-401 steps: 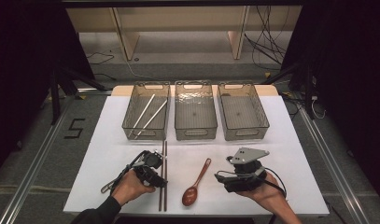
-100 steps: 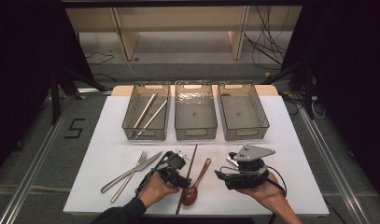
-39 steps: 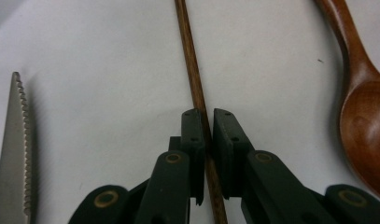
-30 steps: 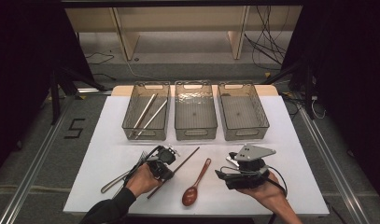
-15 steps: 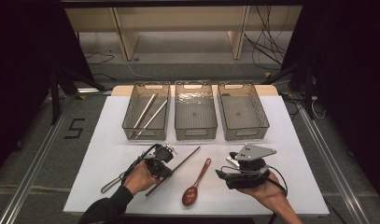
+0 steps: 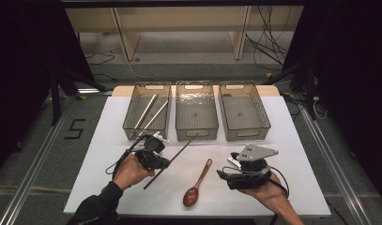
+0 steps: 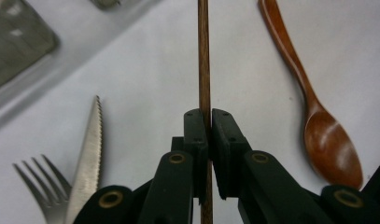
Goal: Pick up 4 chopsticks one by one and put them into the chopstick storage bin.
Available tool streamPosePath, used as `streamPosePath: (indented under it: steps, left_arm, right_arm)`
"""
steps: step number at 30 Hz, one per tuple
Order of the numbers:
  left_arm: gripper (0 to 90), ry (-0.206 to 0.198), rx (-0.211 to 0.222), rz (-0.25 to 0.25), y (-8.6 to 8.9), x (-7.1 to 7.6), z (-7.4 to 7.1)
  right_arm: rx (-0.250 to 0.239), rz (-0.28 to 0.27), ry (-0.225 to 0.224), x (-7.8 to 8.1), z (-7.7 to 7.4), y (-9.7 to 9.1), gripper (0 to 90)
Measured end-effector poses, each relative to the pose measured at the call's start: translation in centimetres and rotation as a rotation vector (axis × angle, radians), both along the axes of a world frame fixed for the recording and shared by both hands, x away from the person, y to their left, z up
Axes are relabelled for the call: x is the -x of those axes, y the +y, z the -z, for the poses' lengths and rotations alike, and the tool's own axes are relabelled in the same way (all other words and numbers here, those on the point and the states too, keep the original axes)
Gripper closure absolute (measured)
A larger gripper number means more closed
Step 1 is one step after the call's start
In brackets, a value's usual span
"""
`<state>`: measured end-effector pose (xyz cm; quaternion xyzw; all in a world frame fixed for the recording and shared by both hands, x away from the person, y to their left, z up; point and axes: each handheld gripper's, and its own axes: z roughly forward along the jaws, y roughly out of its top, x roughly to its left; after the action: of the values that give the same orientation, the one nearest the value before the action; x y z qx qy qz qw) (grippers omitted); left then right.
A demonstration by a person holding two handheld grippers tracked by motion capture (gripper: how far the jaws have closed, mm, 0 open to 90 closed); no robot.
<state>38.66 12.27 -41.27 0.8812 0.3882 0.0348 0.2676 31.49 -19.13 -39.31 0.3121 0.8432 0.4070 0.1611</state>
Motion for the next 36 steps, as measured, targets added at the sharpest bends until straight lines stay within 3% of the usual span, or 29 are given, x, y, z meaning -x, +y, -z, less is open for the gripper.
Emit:
streamPosePath:
  steps: [6,13,21,36]
  left_arm:
    - [84.4,-0.029,0.046,-0.015,0.9,-0.5,-1.3]
    - [84.4,-0.066,0.097,-0.07,2.6,-1.6,-2.7]
    - [84.4,-0.101,0.131,-0.11,4.1,-2.6,-3.9]
    - [84.4,-0.154,0.144,-0.168,5.2,-5.2,-5.5]
  right_arm:
    - [0.0,0.003,-0.001,0.0,0.0,0.0,25.8]
    - [-0.002,0.003,0.002,0.0,0.0,0.0,25.8]
    - [-0.002,0.003,0.003,0.0,0.0,-0.1,25.8]
    - [-0.005,0.004,0.003,-0.1,0.1,-0.1,25.8]
